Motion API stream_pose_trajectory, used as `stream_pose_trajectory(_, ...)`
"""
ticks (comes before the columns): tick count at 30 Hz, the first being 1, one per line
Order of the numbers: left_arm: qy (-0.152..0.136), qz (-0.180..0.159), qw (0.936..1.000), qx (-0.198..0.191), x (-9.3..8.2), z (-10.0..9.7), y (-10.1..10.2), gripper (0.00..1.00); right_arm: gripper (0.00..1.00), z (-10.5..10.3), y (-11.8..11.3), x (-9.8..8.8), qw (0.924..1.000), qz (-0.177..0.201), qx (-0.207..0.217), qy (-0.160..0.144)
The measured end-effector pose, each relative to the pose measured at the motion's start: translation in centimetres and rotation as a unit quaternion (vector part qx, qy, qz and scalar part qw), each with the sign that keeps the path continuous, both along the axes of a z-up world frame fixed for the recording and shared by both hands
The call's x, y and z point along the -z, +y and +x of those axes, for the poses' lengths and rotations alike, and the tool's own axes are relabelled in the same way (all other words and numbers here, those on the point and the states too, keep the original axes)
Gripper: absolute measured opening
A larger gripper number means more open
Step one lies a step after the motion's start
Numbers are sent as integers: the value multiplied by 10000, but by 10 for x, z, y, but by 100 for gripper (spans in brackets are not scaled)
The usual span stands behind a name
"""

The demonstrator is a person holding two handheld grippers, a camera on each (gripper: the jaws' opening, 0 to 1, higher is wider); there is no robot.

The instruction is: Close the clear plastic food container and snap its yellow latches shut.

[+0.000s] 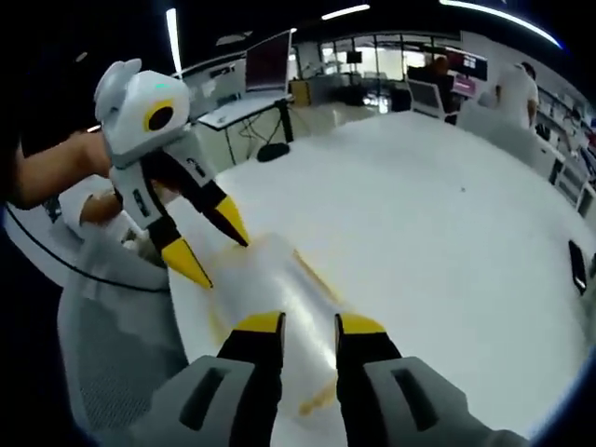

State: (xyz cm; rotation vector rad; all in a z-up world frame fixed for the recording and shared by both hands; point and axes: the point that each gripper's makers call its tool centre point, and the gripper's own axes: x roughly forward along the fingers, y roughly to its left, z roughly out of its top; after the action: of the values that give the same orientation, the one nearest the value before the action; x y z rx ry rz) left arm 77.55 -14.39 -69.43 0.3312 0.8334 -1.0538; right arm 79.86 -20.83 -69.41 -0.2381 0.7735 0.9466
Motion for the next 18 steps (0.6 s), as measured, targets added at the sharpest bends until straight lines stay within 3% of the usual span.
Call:
stream_pose_trajectory(5, -79, -23, 9994, 343, -1, -2, -13, 23, 12, 0, 6, 3, 9996, -17, -290, 49)
stream_pose_trajectory(18, -118, 38, 9957, 913, 5, -5, -36, 20, 11, 4, 25, 10, 9954, -40, -950, 59)
